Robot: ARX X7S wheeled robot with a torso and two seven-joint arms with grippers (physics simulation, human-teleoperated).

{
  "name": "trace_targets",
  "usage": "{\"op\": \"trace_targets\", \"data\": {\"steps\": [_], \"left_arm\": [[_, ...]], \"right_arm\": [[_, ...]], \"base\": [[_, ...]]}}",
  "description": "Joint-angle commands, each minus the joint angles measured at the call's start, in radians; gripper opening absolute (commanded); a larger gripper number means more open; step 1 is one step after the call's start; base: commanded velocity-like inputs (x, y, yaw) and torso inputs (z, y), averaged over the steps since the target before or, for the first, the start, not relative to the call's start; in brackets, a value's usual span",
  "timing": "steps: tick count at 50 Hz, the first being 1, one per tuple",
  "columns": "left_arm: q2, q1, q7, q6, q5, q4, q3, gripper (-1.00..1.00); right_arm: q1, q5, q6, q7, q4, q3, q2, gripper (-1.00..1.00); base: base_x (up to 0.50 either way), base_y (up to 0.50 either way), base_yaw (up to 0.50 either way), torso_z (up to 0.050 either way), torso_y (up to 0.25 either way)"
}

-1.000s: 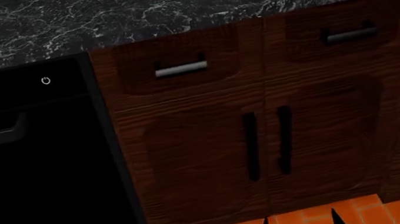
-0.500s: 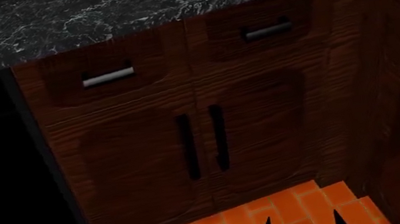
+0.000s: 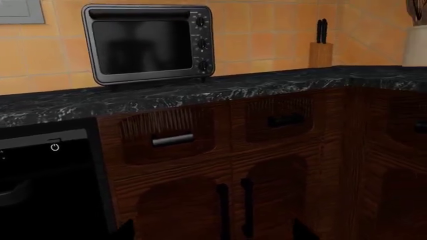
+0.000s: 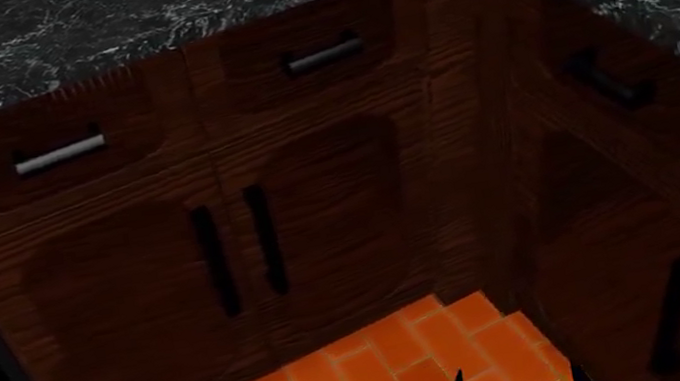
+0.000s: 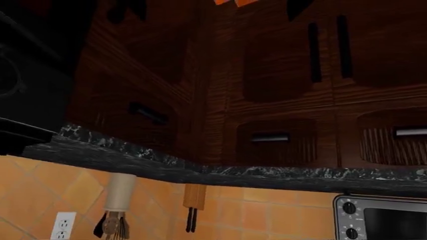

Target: Navigate to the stove.

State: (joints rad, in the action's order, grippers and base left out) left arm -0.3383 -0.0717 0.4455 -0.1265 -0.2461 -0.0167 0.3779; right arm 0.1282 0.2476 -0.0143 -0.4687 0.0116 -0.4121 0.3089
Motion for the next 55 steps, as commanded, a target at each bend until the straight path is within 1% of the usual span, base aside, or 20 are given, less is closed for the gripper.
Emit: {"op": "trace_targets", "data": {"steps": [1, 55], "left_arm": [[0.0, -0.003, 0.0, -0.003, -0.002, -0.005, 0.002, 1.0], [-0.008, -0.006, 0.009, -0.006, -0.007, -0.007, 0.01, 1.0]], "right_arm": [[0.003, 0.007, 0.001, 0.002, 0.002, -0.002, 0.001, 1.0], [0.009, 0.026, 0.017, 0.01, 0.013, -0.014, 0.004, 1.0]], "base": [[0.04, 0.08, -0.5, 0.0, 0.0], [0.05, 0.07, -0.5, 0.0, 0.0]]}}
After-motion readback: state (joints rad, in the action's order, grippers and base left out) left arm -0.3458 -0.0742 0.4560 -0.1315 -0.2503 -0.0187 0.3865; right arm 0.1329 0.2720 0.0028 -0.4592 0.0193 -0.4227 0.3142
